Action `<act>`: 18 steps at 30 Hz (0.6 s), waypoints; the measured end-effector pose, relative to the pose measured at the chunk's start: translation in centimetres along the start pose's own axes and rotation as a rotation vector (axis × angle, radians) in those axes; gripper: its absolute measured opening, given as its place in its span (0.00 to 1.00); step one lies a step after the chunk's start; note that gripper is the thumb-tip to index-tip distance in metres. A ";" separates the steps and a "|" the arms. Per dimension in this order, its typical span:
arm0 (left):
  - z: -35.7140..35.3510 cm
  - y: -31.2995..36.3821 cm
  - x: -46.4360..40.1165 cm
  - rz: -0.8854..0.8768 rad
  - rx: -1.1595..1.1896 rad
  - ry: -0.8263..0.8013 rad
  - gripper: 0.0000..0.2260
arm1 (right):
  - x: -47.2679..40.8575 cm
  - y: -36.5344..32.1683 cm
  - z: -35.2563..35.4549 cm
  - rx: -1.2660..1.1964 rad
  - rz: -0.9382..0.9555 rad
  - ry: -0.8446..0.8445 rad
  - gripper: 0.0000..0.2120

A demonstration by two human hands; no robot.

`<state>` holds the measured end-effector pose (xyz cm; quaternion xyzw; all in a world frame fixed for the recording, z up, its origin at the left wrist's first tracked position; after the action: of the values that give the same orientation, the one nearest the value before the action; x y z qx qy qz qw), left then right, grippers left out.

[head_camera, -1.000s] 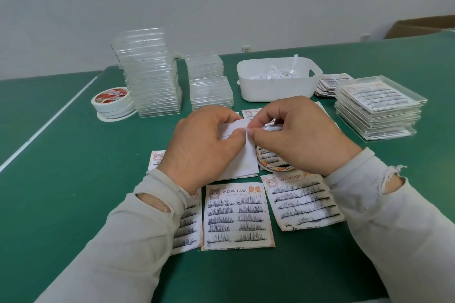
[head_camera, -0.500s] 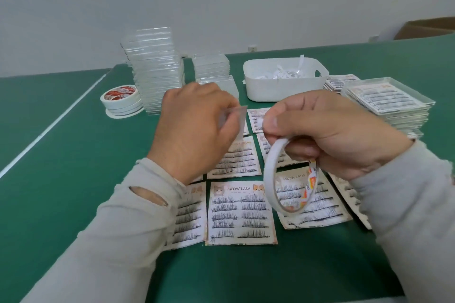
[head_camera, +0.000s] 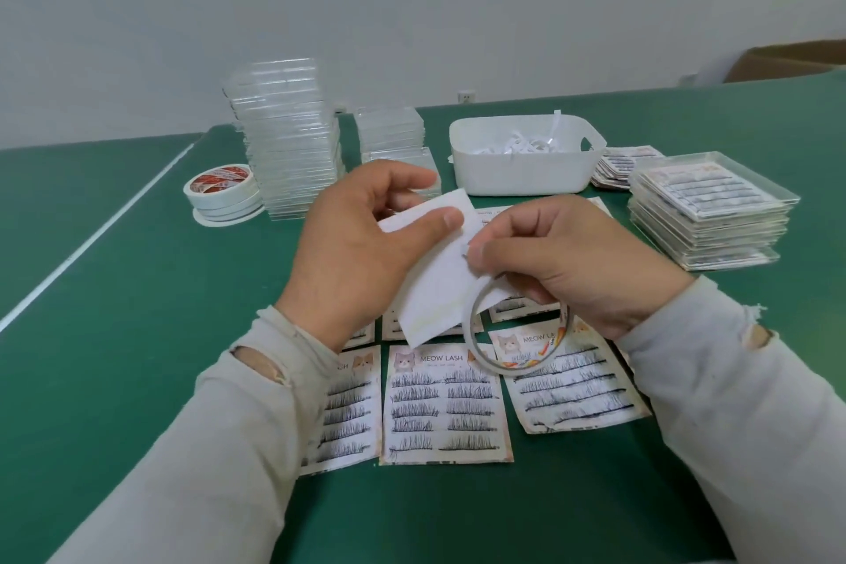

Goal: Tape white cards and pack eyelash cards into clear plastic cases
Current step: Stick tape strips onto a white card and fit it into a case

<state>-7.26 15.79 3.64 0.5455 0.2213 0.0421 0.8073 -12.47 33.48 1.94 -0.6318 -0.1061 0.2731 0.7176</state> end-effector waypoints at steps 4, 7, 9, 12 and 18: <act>0.1 -1.3 0.6 0.103 0.270 0.117 0.07 | -0.3 0.6 1.6 -0.099 -0.081 0.208 0.05; -0.7 -2.3 1.3 0.164 0.345 -0.101 0.07 | -0.4 1.0 2.2 -0.150 -0.113 0.266 0.05; -1.2 -2.7 1.6 0.198 0.349 -0.209 0.11 | -0.4 1.0 2.2 -0.141 -0.110 0.257 0.06; -1.5 -3.0 1.6 0.242 0.337 -0.214 0.13 | -0.4 1.0 2.0 -0.115 -0.095 0.240 0.05; -0.5 -2.4 1.5 -0.005 -0.024 0.127 0.09 | -0.3 0.4 1.3 -0.012 -0.034 0.163 0.09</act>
<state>-6.48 15.71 0.85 0.5315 0.2728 0.0772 0.7982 -13.46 34.42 1.81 -0.6544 -0.0595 0.2081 0.7245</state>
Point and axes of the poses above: each hand's wrist, its own x-axis away from the middle knuckle, its own z-axis out of the back of the hand, y = z × x, the point moved 4 cm from there along -x, towards the middle knuckle, and after that the axes turned 7 degrees about z, right-handed, at the moved point
